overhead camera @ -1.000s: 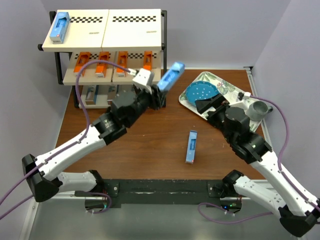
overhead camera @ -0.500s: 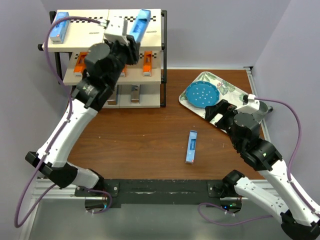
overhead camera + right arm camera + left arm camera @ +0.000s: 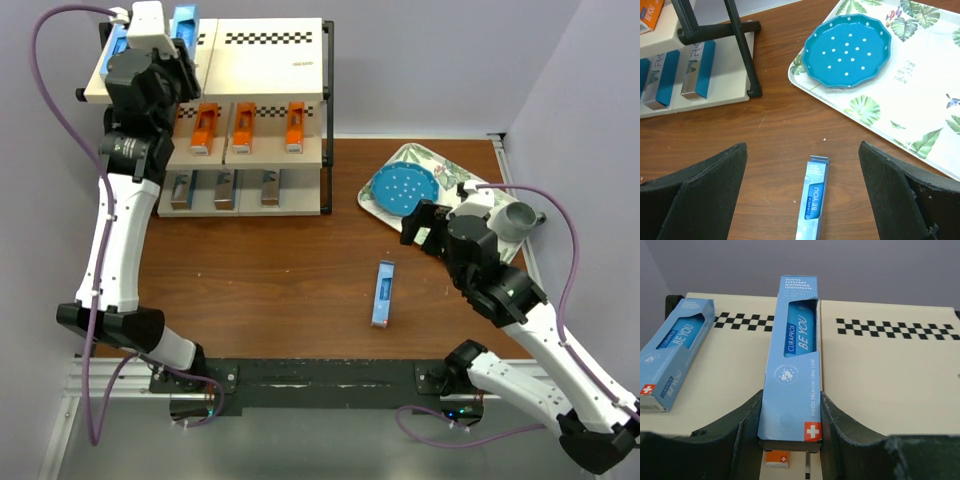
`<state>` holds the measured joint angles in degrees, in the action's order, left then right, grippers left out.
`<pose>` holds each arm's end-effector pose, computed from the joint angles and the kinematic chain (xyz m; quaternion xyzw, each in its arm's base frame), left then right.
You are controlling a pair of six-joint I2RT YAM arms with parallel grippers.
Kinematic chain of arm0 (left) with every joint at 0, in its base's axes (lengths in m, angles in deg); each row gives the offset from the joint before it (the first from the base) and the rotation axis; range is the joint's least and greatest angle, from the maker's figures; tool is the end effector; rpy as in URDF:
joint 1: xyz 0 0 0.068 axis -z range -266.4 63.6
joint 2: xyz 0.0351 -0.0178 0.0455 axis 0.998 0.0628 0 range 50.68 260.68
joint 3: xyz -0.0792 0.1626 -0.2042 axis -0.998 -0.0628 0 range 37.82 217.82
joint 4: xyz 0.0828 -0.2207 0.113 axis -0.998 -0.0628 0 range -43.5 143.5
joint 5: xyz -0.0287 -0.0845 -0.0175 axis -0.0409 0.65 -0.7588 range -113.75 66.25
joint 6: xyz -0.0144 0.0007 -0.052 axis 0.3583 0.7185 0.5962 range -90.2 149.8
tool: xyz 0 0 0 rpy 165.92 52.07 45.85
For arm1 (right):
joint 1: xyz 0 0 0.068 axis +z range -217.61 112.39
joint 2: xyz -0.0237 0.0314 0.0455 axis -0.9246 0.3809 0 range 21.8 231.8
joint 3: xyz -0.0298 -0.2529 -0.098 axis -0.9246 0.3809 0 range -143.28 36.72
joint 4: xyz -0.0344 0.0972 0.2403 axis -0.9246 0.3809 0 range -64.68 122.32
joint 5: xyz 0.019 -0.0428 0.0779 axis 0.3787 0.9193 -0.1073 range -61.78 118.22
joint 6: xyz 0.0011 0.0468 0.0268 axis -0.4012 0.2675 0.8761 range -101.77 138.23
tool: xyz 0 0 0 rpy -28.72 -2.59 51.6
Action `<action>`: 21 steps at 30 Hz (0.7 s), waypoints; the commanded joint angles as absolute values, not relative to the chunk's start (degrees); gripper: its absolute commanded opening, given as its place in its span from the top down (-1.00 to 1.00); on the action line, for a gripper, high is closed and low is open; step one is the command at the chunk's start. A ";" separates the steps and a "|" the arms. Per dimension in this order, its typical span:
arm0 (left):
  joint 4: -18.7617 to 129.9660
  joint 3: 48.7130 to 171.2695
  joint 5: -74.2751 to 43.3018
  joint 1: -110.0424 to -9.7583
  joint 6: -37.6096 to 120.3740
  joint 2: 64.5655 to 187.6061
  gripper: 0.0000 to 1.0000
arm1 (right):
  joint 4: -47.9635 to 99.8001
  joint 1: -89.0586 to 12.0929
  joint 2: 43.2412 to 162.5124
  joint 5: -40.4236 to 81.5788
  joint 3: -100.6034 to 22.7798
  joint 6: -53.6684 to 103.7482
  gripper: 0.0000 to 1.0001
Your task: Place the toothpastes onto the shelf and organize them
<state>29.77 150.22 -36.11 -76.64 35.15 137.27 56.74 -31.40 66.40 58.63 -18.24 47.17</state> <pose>0.3043 -0.0447 0.5416 -0.0508 0.6926 -0.0200 0.7192 0.1396 0.0800 0.3644 0.0978 0.8033 0.1119 0.5767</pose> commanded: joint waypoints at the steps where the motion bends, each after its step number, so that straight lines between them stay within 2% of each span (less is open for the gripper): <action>1: 30.47 152.96 -32.28 -81.11 35.34 137.69 0.71 | 52.83 -31.66 66.79 57.66 -17.95 45.74 -0.97; 10: 28.89 156.56 -24.02 -87.88 36.92 143.22 0.64 | 53.53 -31.66 68.20 58.54 -19.09 42.22 -0.97; 21: 26.43 158.94 -18.39 -88.77 37.45 145.16 0.54 | 53.54 -31.66 69.08 58.28 -19.09 42.22 -0.96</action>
<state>24.70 155.93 -21.57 -88.53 36.70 145.83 55.28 -31.40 68.67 58.26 -17.91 43.61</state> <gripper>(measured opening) 0.453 0.983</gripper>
